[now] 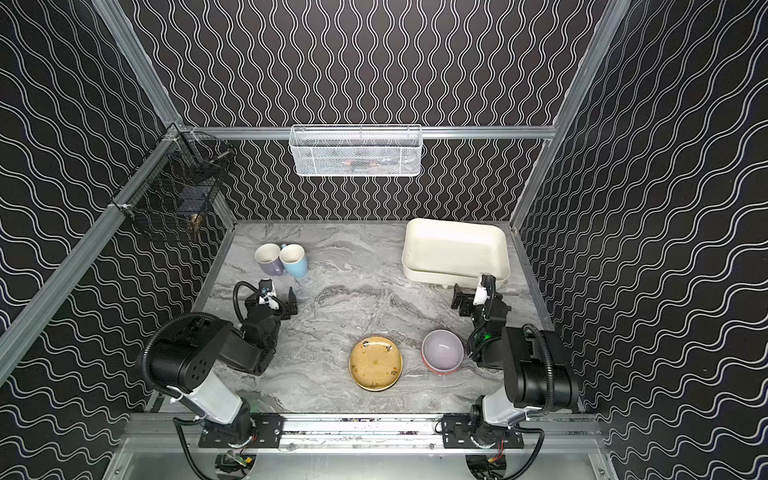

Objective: Place the mixed dishes into the plastic bin

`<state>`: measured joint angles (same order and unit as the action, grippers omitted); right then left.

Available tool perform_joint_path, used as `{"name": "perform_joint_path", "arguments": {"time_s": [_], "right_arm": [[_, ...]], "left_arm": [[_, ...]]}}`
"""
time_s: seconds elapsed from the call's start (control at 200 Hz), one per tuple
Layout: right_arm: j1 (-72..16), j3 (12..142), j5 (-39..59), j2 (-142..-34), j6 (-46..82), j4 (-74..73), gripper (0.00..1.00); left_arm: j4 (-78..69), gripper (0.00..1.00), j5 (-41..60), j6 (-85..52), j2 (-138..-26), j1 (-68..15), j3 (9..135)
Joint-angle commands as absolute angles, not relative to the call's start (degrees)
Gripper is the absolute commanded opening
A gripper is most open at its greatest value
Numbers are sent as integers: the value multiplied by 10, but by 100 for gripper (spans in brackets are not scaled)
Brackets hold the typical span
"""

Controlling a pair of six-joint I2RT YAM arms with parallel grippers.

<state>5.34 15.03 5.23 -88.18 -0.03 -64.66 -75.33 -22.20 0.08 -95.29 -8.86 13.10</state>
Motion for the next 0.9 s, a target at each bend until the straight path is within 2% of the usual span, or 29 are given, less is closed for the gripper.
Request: {"name": "perform_joint_path", "arguments": {"time_s": [0.0,0.896], "right_arm": [[53,150,57,-882,-6,-675,99],[53,155,39,-883,0,-667,99]], "left_arm": [[-772,99,-223,4,-952,-86,130],[-729,99,-198,-19,-948,-64,147]]}}
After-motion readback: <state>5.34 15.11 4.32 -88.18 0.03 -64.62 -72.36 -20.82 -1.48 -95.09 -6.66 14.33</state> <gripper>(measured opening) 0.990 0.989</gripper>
